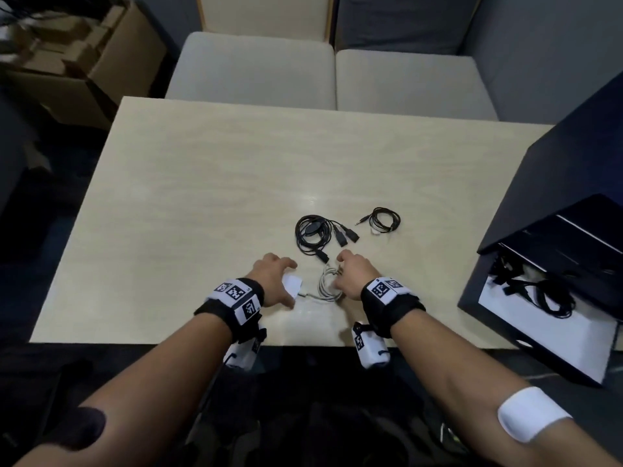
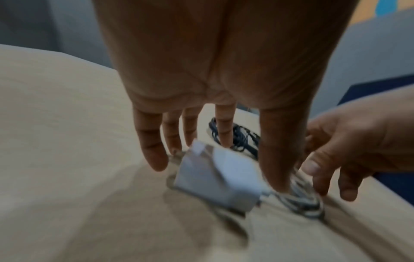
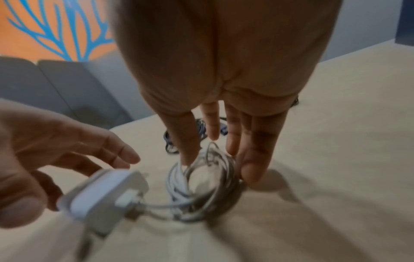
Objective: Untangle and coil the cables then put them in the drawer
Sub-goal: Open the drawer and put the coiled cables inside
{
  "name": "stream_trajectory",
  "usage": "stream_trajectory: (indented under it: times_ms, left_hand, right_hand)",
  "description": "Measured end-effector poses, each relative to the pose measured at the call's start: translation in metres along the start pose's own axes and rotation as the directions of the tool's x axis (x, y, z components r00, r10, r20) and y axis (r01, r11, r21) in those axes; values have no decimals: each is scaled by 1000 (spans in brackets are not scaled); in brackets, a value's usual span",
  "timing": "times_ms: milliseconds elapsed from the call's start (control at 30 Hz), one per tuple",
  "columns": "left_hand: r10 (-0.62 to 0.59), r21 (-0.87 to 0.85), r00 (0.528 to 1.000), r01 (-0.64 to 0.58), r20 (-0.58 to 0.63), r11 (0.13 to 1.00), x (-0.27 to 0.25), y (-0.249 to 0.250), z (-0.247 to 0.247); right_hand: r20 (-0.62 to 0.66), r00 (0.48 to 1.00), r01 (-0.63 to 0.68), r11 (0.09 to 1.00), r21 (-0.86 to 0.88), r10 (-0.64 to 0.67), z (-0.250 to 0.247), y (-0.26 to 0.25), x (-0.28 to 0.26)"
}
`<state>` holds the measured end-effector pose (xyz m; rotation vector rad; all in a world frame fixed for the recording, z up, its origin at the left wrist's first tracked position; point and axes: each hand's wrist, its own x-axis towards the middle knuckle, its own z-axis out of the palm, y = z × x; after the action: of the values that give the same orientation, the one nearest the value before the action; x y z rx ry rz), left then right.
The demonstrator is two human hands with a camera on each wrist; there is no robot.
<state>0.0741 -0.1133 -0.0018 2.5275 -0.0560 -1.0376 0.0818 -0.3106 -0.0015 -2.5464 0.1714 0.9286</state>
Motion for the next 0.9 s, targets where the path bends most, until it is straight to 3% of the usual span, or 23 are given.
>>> stream_trajectory:
  times_ms: [67,233,333,533,667,800,900]
  left_hand:
    - [-25,57,999,27,-23,998,3,-2,7]
    - [-47,-18,999,46,-22,999,9,-9,7]
    - [-40,-201,999,33,-29,979,10,-17,1]
    - [12,-514,999,-36,-49,857,8,-14,-11]
    - [55,-744,994,-104,-91,660,5,17,-18]
    - [102,-724,962,-257,-252,641,15,64,-17]
    - [163,-701,941,-331,-298,632,19,110,-12]
  right_hand:
    - [-20,999,-28,999,-15,28,10,-2,2]
    - [-68,997,-46,999,-21,44,18,-1,4]
    - [-44,999,-22,1000,8,22,15,3,6]
    - [-62,998,23,970,241,-8,5,18,-4]
    - [-70,998,34,885,465,-2,-13,31,-20]
    - [-192,981,110,805,583,5,-35,55,-42]
    - [-283,955,135,728,672,84,-51,84,-59]
